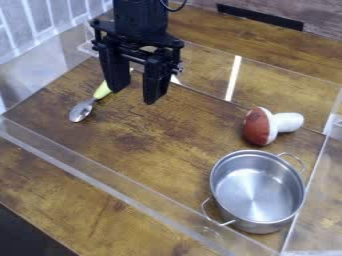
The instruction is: Put the mushroom in the silver pot
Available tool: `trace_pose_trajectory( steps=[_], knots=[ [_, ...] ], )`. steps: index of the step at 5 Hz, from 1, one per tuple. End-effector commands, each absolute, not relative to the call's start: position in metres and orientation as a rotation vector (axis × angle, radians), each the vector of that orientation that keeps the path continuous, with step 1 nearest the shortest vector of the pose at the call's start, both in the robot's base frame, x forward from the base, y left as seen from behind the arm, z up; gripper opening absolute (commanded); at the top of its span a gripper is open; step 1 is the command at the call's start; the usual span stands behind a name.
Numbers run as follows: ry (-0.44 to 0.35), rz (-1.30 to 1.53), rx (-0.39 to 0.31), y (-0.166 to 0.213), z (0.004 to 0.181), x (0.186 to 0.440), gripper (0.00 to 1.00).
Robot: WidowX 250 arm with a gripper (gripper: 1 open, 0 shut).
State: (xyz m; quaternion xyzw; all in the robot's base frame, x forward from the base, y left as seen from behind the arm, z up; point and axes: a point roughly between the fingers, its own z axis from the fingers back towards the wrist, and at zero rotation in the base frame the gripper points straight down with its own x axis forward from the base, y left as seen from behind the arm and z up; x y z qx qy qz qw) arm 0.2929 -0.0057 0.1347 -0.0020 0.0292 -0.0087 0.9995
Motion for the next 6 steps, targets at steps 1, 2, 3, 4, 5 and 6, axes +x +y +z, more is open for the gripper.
trace_pose_trajectory(
  steps=[1, 2, 3, 4, 5, 6],
  knots=[
    [0.098, 0.019, -0.006, -0.003, 0.13, 0.288, 1.0],
    [0.136, 0.054, -0.008, 0.0, 0.126, 0.284, 1.0],
    [0.175, 0.076, -0.008, 0.008, 0.115, 0.289, 1.0],
    [0.176, -0.027, -0.001, 0.005, 0.115, 0.307, 1.0],
    [0.206, -0.039, -0.006, 0.012, 0.099, 0.311, 1.0],
    [0.175, -0.197, 0.01, -0.005, 0.101, 0.328, 1.0]
  ],
)
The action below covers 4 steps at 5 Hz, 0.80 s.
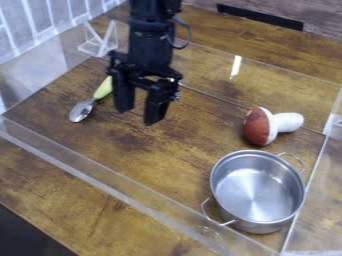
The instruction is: Put the mushroom in the silver pot
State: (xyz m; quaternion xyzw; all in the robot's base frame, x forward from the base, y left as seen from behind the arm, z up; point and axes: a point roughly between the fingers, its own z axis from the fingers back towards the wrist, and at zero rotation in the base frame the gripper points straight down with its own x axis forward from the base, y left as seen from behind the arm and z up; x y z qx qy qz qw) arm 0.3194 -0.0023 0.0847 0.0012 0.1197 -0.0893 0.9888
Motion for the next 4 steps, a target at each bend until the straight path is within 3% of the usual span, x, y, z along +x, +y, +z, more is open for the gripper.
trace_pose_trajectory(
  steps=[1, 3, 4],
  knots=[
    [0.149, -0.312, 0.022, -0.031, 0.106, 0.331, 1.0],
    [0.091, -0.527, 0.061, -0.075, 0.112, 0.341, 1.0],
    [0.066, -0.669, 0.073, -0.086, 0.103, 0.353, 1.0]
  ],
)
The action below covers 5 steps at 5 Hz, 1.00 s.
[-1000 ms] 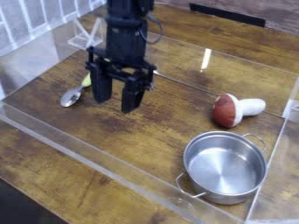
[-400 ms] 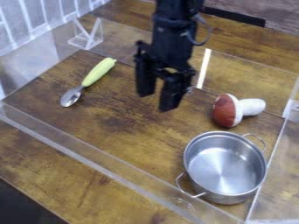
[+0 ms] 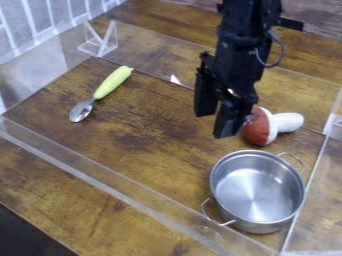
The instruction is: Put the mushroom in the silver pot
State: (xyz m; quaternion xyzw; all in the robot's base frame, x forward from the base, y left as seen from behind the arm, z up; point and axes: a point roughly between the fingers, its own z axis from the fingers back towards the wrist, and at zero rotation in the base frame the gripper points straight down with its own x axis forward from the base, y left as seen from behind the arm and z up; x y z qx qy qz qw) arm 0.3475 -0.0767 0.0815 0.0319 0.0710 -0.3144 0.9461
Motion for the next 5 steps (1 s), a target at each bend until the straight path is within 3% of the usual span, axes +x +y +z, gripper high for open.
trace_pose_trajectory(
  steps=[1, 3, 5],
  knots=[
    [0.042, -0.786, 0.084, -0.093, 0.093, 0.367, 1.0],
    [-0.005, -0.826, 0.099, -0.103, 0.102, 0.403, 1.0],
    [-0.042, -0.656, 0.063, -0.076, 0.096, 0.417, 1.0]
  ],
)
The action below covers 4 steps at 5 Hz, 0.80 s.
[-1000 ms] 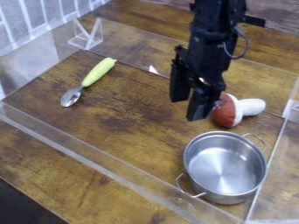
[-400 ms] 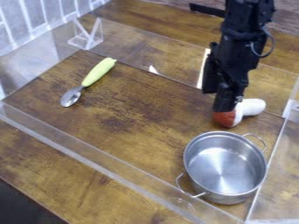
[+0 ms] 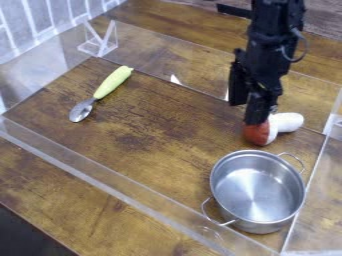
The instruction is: Put the mushroom in the silver pot
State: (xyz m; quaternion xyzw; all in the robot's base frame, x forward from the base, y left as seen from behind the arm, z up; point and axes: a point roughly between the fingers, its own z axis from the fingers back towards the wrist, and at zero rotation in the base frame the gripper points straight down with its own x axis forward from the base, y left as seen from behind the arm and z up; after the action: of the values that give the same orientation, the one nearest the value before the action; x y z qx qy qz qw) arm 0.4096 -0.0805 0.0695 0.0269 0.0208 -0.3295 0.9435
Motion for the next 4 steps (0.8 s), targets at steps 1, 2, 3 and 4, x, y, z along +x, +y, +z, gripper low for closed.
trace_pose_trajectory(
  steps=[1, 2, 3, 4],
  knots=[
    [-0.064, -0.691, 0.053, -0.082, 0.1, 0.428, 1.0],
    [-0.073, -0.748, 0.043, -0.093, 0.098, 0.436, 1.0],
    [-0.071, -0.723, 0.009, -0.092, 0.079, 0.432, 1.0],
    [-0.071, -0.652, -0.032, -0.089, 0.066, 0.426, 1.0]
  ],
)
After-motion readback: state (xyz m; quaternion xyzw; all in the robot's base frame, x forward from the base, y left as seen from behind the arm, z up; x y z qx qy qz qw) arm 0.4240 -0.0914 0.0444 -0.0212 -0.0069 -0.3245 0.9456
